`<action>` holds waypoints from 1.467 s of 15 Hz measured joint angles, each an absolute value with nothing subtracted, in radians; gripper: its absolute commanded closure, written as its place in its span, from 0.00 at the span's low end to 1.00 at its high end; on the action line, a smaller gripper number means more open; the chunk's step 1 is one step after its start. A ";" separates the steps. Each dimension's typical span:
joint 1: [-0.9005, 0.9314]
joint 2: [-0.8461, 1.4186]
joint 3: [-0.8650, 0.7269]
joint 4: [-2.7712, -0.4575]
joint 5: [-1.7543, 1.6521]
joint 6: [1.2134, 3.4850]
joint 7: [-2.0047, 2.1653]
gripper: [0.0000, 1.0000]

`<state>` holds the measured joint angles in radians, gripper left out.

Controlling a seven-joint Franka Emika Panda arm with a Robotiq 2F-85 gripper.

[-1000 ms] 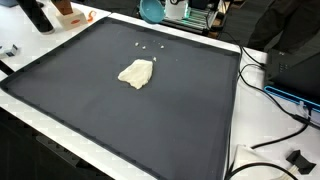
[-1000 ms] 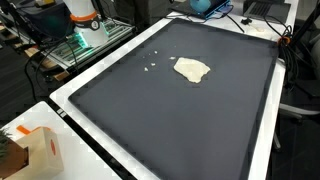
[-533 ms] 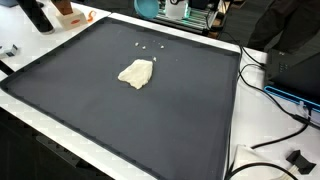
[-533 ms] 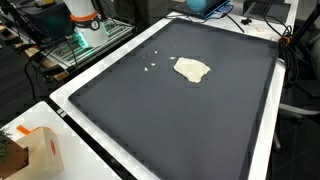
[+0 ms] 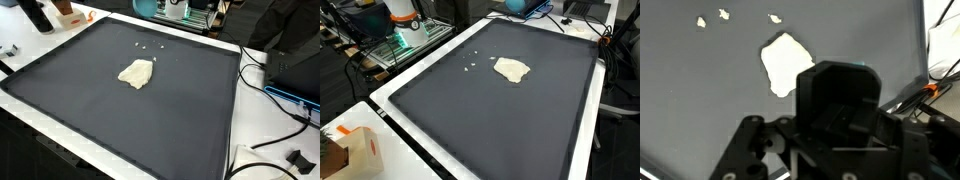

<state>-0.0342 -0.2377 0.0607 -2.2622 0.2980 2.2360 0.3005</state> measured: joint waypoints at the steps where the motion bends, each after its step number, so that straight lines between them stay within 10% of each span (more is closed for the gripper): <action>1: -0.034 -0.238 0.060 -2.262 0.298 2.236 0.300 0.81; 22: -0.136 0.408 -0.062 -1.911 0.650 1.959 -0.466 0.81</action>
